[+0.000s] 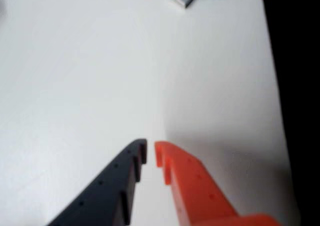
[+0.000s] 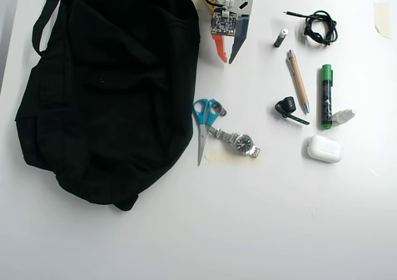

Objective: Put the black bike light into the black bag

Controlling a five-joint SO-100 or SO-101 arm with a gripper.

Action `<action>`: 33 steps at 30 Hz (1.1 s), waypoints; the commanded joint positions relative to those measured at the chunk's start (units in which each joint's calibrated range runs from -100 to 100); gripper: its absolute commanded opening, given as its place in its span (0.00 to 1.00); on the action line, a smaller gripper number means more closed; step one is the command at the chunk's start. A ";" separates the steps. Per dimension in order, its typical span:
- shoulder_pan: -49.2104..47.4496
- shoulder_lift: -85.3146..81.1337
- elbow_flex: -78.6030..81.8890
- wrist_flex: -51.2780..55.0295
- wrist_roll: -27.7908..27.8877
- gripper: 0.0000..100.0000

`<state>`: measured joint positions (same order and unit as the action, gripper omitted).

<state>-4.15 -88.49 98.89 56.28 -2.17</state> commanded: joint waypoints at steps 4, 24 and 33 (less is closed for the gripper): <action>-1.09 -0.56 0.03 -0.64 -0.24 0.03; -9.62 34.96 -49.47 -1.50 0.29 0.09; -9.02 64.09 -72.48 -1.33 7.26 0.10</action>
<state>-13.39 -32.94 34.22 55.26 2.61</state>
